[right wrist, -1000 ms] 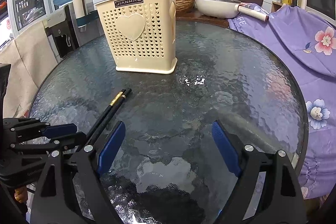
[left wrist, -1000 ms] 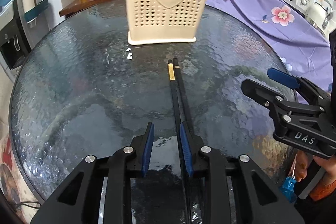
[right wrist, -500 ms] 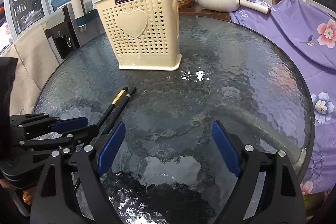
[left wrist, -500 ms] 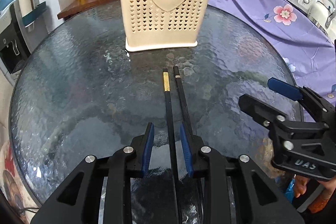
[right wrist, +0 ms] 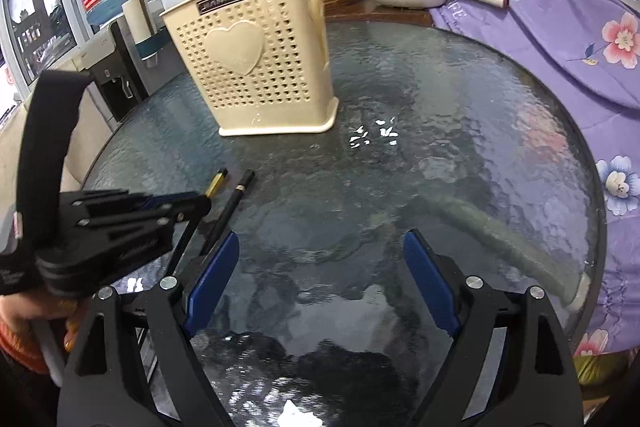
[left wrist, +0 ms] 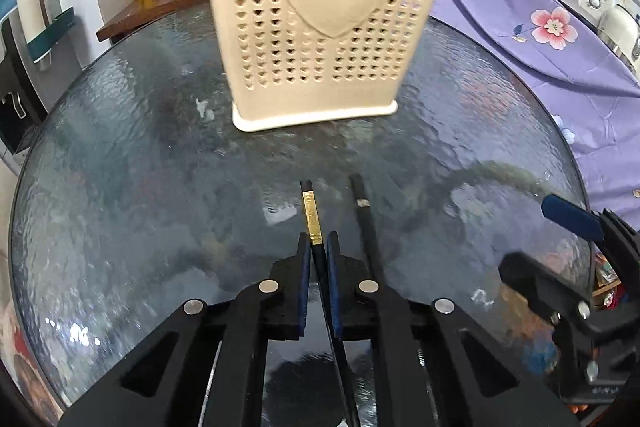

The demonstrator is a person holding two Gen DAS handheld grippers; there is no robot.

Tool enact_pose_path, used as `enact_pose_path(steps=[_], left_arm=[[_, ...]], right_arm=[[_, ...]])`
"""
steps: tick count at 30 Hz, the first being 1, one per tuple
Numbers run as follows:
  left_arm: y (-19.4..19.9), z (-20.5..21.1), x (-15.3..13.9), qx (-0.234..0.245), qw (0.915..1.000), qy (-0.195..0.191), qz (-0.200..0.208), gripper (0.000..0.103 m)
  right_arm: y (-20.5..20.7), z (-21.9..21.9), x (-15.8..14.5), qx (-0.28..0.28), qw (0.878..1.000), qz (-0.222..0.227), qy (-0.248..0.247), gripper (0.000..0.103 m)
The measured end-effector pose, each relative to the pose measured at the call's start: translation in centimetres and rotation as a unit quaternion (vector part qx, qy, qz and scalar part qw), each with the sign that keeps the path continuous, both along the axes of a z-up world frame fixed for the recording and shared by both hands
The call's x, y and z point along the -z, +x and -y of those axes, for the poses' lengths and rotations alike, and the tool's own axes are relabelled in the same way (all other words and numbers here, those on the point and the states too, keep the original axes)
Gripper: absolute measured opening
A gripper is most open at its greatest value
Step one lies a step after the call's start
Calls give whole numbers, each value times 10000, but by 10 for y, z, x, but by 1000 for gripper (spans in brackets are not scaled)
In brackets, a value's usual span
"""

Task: Organize utensils
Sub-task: 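Close the left gripper on one black chopstick while the right grips the other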

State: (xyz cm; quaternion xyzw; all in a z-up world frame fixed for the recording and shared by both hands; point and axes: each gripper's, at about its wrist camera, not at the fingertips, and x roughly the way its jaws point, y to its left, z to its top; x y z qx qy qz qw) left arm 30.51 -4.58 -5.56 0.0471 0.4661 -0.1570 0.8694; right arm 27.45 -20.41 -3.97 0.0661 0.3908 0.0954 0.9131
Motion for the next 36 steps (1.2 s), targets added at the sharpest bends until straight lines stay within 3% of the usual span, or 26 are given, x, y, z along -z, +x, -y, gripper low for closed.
enact_pose_path(steps=[6, 12, 22, 29, 36], left_arm=[[4, -22, 0, -151, 9999, -57, 1, 8], [5, -47, 0, -403, 9990, -172, -27, 8], [2, -79, 0, -607, 9976, -319, -51, 8], [5, -69, -1, -567, 9983, -119, 8, 8], [8, -62, -1, -538, 9985, -33, 28, 8]], right_arm=[[9, -35, 2, -368, 9992, -146, -69, 81], [24, -76, 13, -734, 9960, -444, -242, 66], [46, -104, 17, -735, 9917, -527, -917, 37], [66, -109, 16, -710, 9908, -630, -968, 19], [79, -115, 15, -796, 9901, -698, -922, 13]])
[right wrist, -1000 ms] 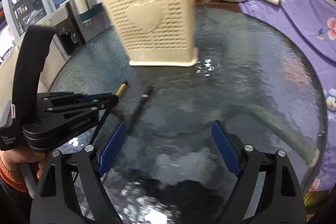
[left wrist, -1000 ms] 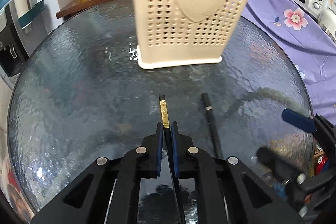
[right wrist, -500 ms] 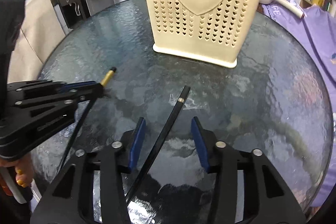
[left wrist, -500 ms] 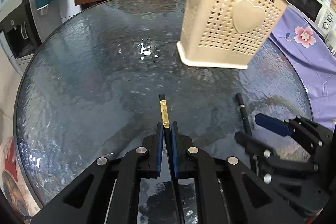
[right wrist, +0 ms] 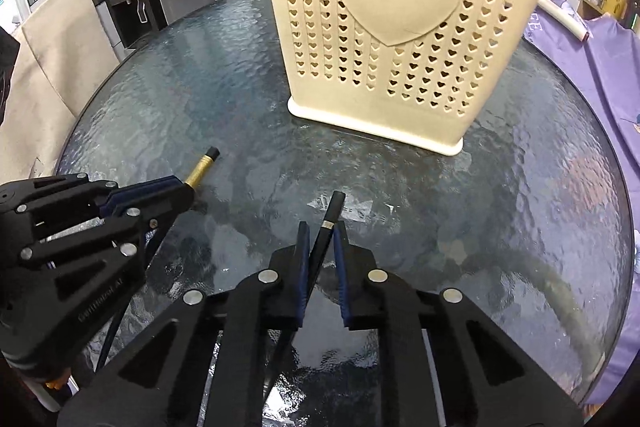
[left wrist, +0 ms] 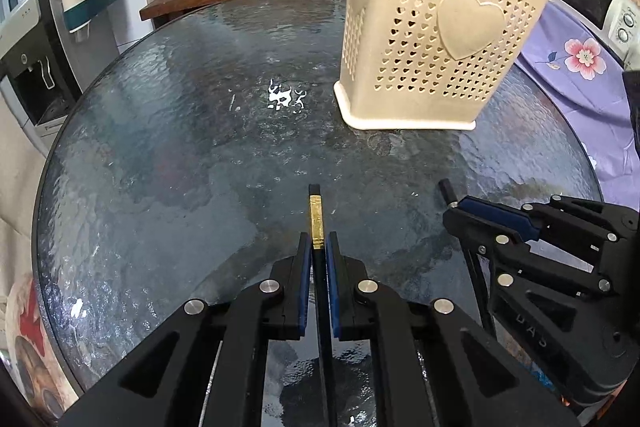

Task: Organize utensils
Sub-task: 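Close the left gripper on one black chopstick while the right grips the other, then lift both black chopsticks and carry them above the cream basket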

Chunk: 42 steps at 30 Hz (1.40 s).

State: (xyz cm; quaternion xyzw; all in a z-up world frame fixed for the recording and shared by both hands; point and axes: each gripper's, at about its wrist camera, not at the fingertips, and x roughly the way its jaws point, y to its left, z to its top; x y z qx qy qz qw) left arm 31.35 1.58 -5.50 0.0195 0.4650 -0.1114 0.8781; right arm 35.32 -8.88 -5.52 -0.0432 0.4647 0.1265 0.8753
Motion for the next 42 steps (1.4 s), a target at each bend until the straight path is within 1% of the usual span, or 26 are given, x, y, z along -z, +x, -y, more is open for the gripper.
enact_pose_path(steps=[4, 9, 22, 27, 29, 32, 37, 42], left_arm=[[-2, 4, 1, -15, 10000, 16, 35, 8], [-7, 9, 2, -50, 9999, 124, 89, 7], [-2, 16, 1, -198, 9996, 159, 116, 7], [-1, 20, 1, -177, 9993, 289, 149, 7], [0, 21, 1, -183, 9993, 291, 146, 7], [1, 20, 1, -208, 9993, 270, 139, 7], [2, 17, -6, -273, 9992, 179, 215, 7], [-4, 12, -27, -276, 9984, -1, 484, 7]], right_arm=[[0, -4, 0, -52, 10000, 14, -12, 11], [5, 3, 1, -68, 9998, -46, 176, 8], [-1, 15, 1, -151, 9989, -27, 445, 8], [-7, 19, 1, -191, 9992, 18, 344, 8], [-8, 14, 1, -213, 9994, 47, 257, 8], [-9, 10, 0, -222, 9993, 58, 278, 8], [-14, 14, -10, -221, 9986, 255, 400, 8], [-23, 24, -29, -302, 9956, 548, 695, 8]])
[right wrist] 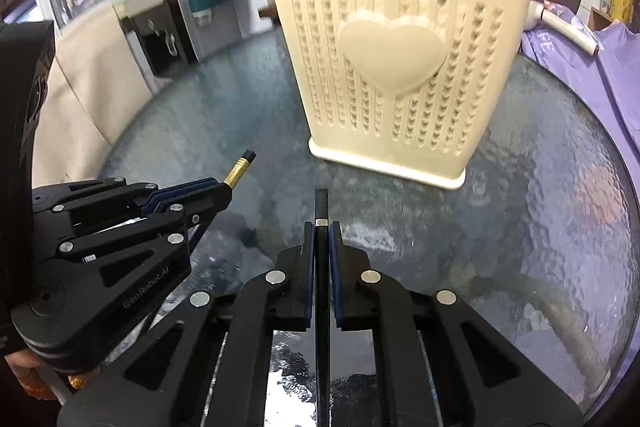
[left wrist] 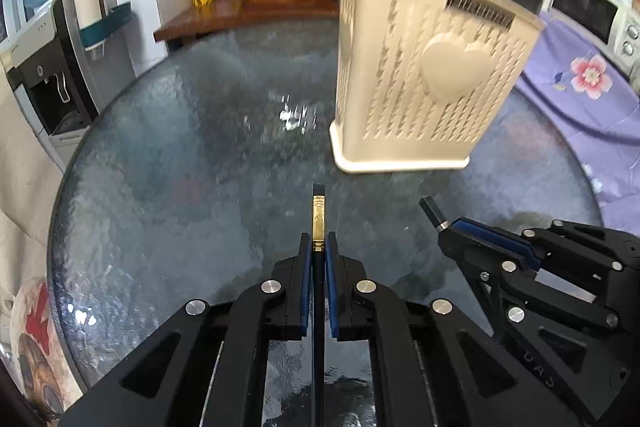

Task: Organize utensils
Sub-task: 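Lift both black chopsticks and carry them above the cream basket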

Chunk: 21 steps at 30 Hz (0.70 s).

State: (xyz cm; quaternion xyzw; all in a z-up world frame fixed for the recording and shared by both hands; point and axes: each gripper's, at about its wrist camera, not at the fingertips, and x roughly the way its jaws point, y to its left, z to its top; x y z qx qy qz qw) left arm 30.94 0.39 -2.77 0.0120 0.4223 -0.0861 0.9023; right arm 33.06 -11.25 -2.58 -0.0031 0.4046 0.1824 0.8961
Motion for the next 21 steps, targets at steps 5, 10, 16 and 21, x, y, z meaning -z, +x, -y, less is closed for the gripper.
enact_pose_path(steps=[5, 10, 16, 21], left_arm=[[-14, -7, -35, 48, 9987, -315, 408, 7], [-27, -6, -67, 107, 9952, -534, 813, 7], [-49, -8, -101, 256, 9884, -886, 1206, 7], [-60, -6, -117, 402, 9837, -1066, 1394, 7]], right_arm=[[-10, 20, -31, -61, 9983, 317, 484, 8], [-24, 38, -69, -141, 9934, 774, 832, 8], [-41, 61, -102, -223, 9864, 1048, 1246, 8], [-50, 69, -123, -313, 9815, 1219, 1443, 8]])
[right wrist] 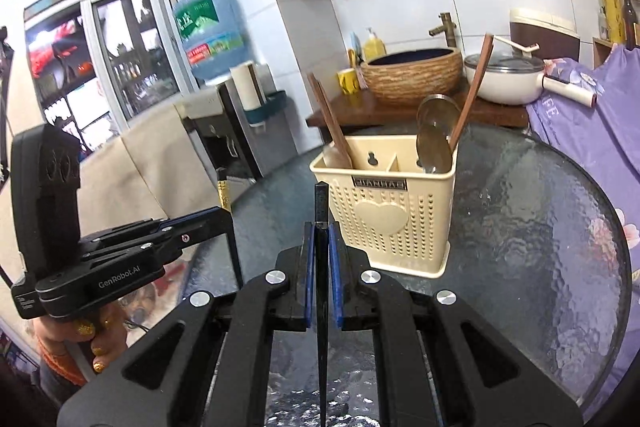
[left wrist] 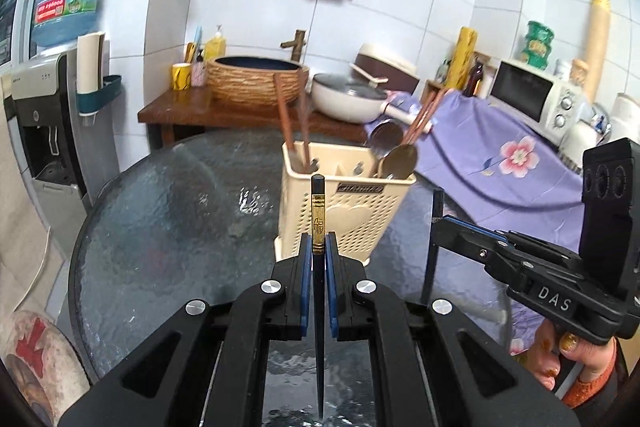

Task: Organize utensils
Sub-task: 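Lift both black chopsticks and carry them above the cream basket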

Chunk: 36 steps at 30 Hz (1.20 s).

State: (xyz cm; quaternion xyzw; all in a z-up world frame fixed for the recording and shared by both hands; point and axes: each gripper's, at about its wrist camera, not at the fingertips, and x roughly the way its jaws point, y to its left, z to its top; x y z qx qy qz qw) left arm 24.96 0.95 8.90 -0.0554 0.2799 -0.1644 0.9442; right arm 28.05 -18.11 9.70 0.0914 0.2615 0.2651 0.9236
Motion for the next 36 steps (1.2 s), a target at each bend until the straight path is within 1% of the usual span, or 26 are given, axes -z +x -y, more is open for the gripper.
enact_pose_path(steps=[7, 14, 24, 27, 30, 32, 34, 36], left_arm=[[-7, 5, -8, 41, 9999, -27, 92, 7], [-10, 7, -15, 63, 9998, 35, 191, 7], [-6, 9, -34, 97, 9993, 123, 334, 7], [0, 10, -46, 164, 9992, 140, 339, 7], [8, 9, -66, 200, 9989, 86, 405, 7], [12, 8, -82, 179, 9985, 62, 522, 7], [17, 7, -98, 139, 9979, 22, 639, 7], [25, 7, -118, 93, 9972, -83, 737, 7]], right_arm=[[-10, 3, -12, -40, 9998, 183, 1, 8], [-13, 2, -22, -89, 9994, 325, -93, 8], [-11, -2, -41, -184, 9984, 458, -272, 8], [-10, -2, -54, -224, 9978, 522, -353, 8], [-7, -1, -73, -265, 9968, 633, -403, 8], [-4, 1, -91, -253, 9959, 749, -434, 8], [-1, 1, -111, -164, 9939, 955, -525, 8], [4, 3, -129, -103, 9927, 1085, -511, 8]])
